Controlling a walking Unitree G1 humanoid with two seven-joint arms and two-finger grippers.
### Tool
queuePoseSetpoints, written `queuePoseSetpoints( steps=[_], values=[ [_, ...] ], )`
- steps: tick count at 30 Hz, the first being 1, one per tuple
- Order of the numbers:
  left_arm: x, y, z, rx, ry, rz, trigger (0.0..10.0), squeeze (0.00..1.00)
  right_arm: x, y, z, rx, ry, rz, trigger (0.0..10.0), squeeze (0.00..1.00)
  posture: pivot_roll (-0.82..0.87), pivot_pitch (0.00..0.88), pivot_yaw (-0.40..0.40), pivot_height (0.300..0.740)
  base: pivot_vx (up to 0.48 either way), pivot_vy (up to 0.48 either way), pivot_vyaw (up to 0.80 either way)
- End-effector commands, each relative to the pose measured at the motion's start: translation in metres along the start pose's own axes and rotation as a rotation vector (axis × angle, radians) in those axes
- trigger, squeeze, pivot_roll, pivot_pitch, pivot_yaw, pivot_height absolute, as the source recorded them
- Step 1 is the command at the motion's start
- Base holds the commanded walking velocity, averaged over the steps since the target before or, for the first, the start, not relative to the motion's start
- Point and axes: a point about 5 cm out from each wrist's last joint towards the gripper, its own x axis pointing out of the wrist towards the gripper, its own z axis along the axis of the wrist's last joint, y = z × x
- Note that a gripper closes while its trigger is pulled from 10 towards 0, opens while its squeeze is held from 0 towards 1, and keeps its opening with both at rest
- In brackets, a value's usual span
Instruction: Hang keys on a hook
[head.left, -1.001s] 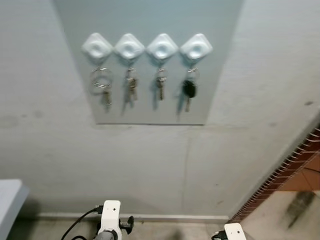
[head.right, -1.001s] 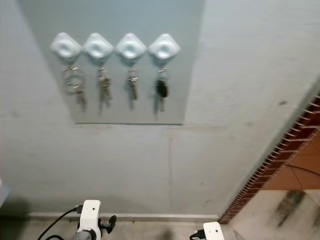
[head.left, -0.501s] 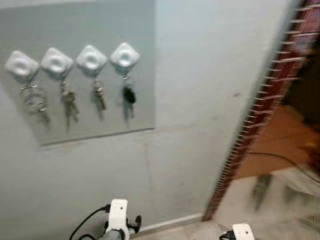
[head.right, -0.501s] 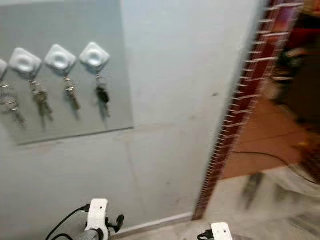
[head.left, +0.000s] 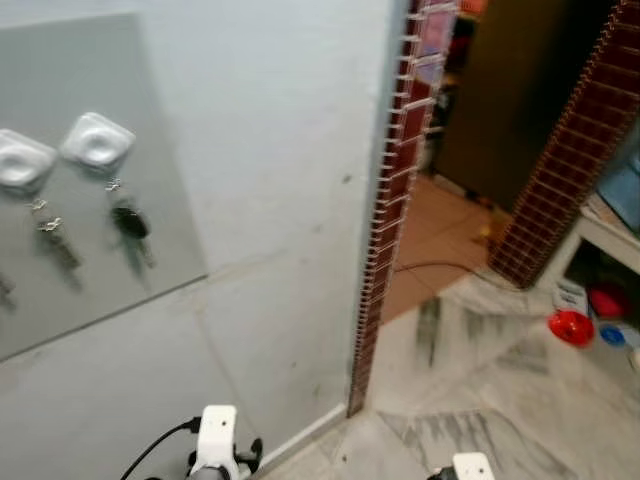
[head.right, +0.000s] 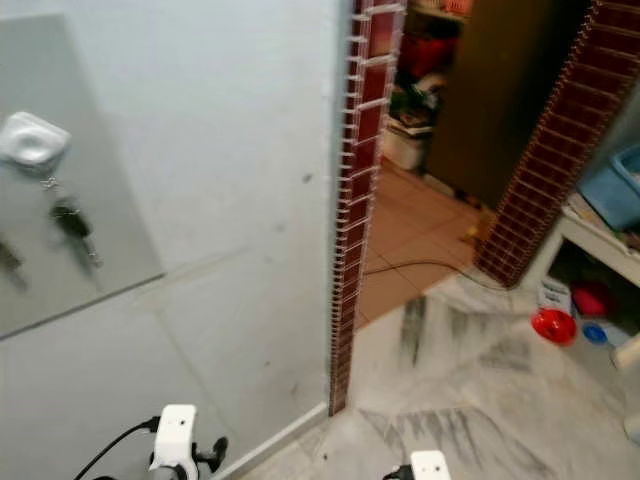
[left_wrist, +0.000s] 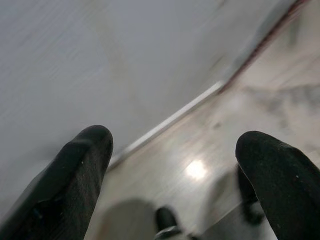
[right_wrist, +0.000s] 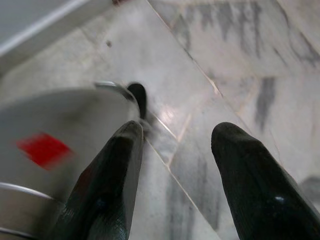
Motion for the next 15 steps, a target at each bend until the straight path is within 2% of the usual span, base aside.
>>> queuePoseSetpoints(
  steps=[1,9,13,15],
  values=[
    [0.0,0.001,-0.001,-0.005,0.004,0.009,10.0,0.0,0.002,0.003,0.007,0.005,-0.017,0.003,10.0,0.0,-0.06,0.0,0.029,0.74,0.0,0.0,-0.74],
    [0.0,0.003,0.003,-0.036,-0.018,0.004,10.0,0.0,0.002,0.004,0.012,-0.047,-0.039,0.02,10.0,0.0,-0.06,0.0,0.035,0.74,0.0,0.0,-0.74],
    [0.001,0.002,0.008,-0.045,-0.045,-0.009,10.0,0.0,0.003,0.005,0.017,-0.039,-0.064,0.019,10.0,0.0,-0.06,0.0,0.034,0.74,0.0,0.0,-0.74],
    [0.002,0.004,0.015,-0.058,-0.078,-0.016,10.0,0.0,0.004,0.004,0.035,-0.033,-0.129,0.03,10.0,0.0,-0.06,0.0,0.036,0.74,0.0,0.0,-0.74]
  ],
)
